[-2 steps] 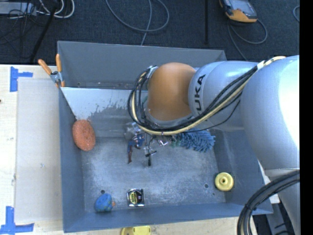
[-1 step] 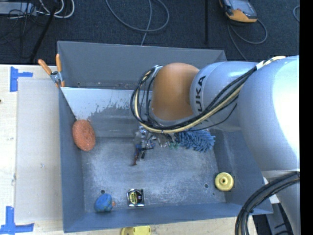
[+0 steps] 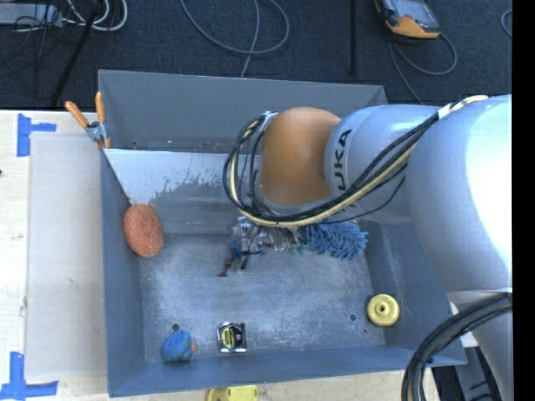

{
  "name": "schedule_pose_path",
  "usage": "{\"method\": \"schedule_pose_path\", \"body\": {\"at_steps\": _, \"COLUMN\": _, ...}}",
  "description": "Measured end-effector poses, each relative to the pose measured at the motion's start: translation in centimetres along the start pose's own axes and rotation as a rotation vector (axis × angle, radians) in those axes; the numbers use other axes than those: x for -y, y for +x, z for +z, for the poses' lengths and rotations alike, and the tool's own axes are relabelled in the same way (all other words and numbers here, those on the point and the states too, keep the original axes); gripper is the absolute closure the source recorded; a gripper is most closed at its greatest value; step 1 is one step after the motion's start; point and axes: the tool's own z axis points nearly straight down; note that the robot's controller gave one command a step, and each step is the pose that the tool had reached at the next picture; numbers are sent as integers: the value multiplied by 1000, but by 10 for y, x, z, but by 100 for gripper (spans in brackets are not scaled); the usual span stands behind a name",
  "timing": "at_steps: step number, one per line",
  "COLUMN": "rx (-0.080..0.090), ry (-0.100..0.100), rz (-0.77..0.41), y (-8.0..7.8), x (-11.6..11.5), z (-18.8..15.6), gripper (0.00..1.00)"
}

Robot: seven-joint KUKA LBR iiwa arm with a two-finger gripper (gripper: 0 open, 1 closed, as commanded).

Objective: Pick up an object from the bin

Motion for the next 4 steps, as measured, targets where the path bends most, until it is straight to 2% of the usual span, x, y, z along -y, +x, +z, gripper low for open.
{"method": "schedule_pose_path", "body": {"at_steps": 2, "rx": -5, "ry": 0, "rz": 1, "y": 2, "x": 0, "z": -19, "gripper": 100}}
{"method": "schedule_pose_path", "body": {"at_steps": 4, "rx": 1, "ry": 0, "rz": 1, "y": 0, "x": 0, "z": -46, "gripper": 100}}
